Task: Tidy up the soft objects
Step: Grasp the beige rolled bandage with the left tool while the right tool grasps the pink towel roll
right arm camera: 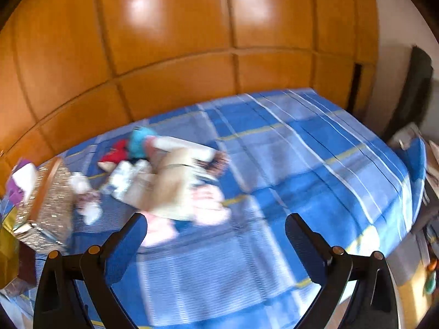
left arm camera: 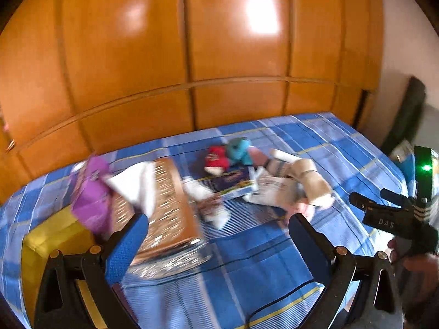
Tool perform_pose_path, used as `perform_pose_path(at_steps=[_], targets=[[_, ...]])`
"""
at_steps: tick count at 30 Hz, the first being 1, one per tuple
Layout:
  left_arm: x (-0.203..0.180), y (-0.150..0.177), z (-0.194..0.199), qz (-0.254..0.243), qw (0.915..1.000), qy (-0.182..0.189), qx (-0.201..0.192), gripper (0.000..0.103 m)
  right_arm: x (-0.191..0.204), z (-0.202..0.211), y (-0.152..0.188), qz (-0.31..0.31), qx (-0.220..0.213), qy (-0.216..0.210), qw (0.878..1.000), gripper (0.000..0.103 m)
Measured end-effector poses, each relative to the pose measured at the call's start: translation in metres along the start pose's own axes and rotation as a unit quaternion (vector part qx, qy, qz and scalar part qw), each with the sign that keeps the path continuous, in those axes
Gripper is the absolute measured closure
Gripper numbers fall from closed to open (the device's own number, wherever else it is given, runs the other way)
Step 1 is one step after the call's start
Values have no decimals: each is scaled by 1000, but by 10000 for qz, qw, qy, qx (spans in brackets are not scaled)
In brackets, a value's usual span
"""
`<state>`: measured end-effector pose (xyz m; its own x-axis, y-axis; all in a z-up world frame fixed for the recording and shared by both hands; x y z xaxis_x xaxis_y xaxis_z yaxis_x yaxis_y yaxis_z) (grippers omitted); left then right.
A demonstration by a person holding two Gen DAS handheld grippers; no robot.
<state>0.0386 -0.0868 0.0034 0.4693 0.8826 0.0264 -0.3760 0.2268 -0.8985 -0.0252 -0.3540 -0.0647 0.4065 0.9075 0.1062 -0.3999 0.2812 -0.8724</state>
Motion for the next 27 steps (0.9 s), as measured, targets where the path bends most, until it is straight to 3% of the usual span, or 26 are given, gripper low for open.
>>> perform_pose_path(at_steps=[4,6,8,12,17,22,25,27], targets=[[-40,-2,-31,-453,9980,400,168,2,-43,-3,10,-286,141,345,9989,1],[-59,2,-48,-538,9958,639,361,8,-53,-5,13,-445,245,402,9979,1],[-77,3,-65,-540,9932,848,581,17,-61,-7,14,-602,319,394,9969,1],[-109,-5,-93,-353,9880,1266,815,21,-66,-9,16,-563,345,412,9970,1],[-137,-10,-137,-295,9879,1190,949,21,-70,-13,18,-566,370,469,9966,1],[-147,0,-189,-8,9824,1138,1481,26,-70,-18,23,-568,444,446,9964,1],[-150,14,-207,76,9760,1269,1766,59,-71,-22,27,-597,523,453,9958,1],[-144,17,-203,326,9761,1364,1658,60,-72,-24,30,-607,572,468,9954,1]])
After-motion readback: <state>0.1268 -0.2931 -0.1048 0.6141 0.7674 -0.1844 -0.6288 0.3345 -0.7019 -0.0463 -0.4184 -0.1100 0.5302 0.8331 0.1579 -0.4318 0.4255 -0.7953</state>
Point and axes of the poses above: each gripper's, at about its wrist camera, not at the fingertips, and z roughly against the way its jaws point, x to its left, y to its underside, the point moved 3 cm from there along -z, roughly the way its jaws point, and after that the axes turned 15 degrees about -x, right-handed, at the moved point
